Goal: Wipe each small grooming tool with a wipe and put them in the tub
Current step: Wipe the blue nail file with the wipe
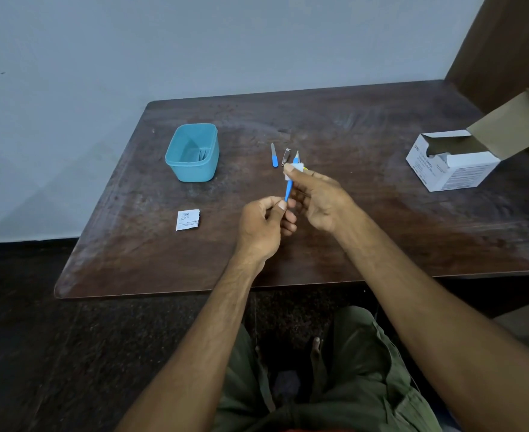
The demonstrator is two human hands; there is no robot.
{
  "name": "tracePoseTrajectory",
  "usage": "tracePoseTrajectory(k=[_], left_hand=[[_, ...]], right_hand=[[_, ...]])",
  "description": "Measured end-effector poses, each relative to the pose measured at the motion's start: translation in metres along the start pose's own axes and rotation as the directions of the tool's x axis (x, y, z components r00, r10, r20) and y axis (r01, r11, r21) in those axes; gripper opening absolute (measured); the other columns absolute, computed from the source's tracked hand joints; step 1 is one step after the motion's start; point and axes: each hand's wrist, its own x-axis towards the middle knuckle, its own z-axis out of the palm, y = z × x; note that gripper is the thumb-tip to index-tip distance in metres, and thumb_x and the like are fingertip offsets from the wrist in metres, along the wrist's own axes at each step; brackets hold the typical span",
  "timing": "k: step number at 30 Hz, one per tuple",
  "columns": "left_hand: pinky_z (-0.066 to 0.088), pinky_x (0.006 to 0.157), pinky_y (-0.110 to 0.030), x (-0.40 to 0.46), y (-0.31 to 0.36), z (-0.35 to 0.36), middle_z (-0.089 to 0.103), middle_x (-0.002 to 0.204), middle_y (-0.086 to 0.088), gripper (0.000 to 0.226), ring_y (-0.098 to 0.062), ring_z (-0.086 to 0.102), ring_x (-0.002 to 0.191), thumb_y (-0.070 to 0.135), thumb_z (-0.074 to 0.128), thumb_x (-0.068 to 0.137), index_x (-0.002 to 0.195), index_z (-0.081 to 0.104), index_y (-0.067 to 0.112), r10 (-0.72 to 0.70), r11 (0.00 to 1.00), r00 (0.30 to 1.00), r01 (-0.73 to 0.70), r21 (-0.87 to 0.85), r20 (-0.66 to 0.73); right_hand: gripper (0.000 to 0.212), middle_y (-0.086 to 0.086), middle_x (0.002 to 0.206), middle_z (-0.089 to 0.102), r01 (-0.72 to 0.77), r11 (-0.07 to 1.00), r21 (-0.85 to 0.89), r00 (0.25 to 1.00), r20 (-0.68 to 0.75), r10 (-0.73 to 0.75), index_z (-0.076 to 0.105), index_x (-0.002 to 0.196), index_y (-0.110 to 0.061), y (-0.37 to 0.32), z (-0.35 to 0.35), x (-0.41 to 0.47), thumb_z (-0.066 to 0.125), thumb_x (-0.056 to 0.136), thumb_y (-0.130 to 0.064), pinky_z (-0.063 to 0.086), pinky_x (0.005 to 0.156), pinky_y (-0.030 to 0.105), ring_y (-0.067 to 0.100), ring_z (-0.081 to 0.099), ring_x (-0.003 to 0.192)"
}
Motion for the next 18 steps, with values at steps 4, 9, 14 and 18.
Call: tracePoseTrajectory(k=[4, 9, 14, 18], left_hand=[[0.048, 0.051, -0.016, 0.001, 0.003, 0.001, 0.059, 0.064, -0.003, 0.024, -0.003, 0.056, 0.048, 0.006, 0.043, 0.101, 0.096, 0.065, 0.000, 0.008, 1.000, 1.000, -0.008, -0.009, -0.006], [0.048, 0.053, -0.018, 0.006, 0.001, -0.002, 0.061, 0.063, 0.001, 0.025, -0.006, 0.057, 0.052, 0.009, 0.045, 0.100, 0.088, 0.066, 0.009, -0.001, 1.000, 1.000, 0.001, 0.008, -0.008], [0.051, 0.056, -0.018, 0.002, 0.002, 0.000, 0.062, 0.066, -0.001, 0.024, -0.006, 0.059, 0.054, 0.010, 0.045, 0.101, 0.098, 0.067, 0.002, -0.051, 0.998, 0.999, 0.051, -0.029, -0.006], [0.051, 0.055, -0.017, 0.002, 0.005, 0.000, 0.062, 0.068, -0.003, 0.024, -0.005, 0.059, 0.054, 0.009, 0.045, 0.100, 0.102, 0.066, -0.002, -0.053, 0.998, 0.999, 0.053, -0.044, -0.008]], right_hand=[[0.015, -0.002, 0.072, 0.065, 0.020, 1.000, 0.019, 1.000, -0.023, -0.020, 0.065, 0.083, -0.016, -0.011, 0.003, 0.004, 0.077, 0.079, -0.025, 0.043, 0.053, 0.023, 0.010, 0.058, 0.059], [0.028, 0.003, 0.061, 0.058, 0.068, 0.997, -0.022, 0.991, -0.117, -0.070, 0.057, 0.076, -0.018, 0.004, 0.003, 0.000, 0.083, 0.072, -0.022, 0.038, 0.051, 0.026, 0.014, 0.052, 0.047], [0.026, 0.002, 0.067, 0.059, 0.199, 0.979, -0.045, 0.955, -0.214, -0.204, 0.058, 0.068, -0.017, 0.004, 0.006, -0.001, 0.085, 0.071, -0.018, 0.039, 0.044, 0.015, 0.009, 0.050, 0.052], [0.021, -0.004, 0.071, 0.063, 0.255, 0.958, -0.133, 0.921, -0.268, -0.282, 0.063, 0.070, -0.017, 0.004, 0.008, -0.003, 0.084, 0.072, -0.020, 0.041, 0.047, 0.009, -0.001, 0.054, 0.053]])
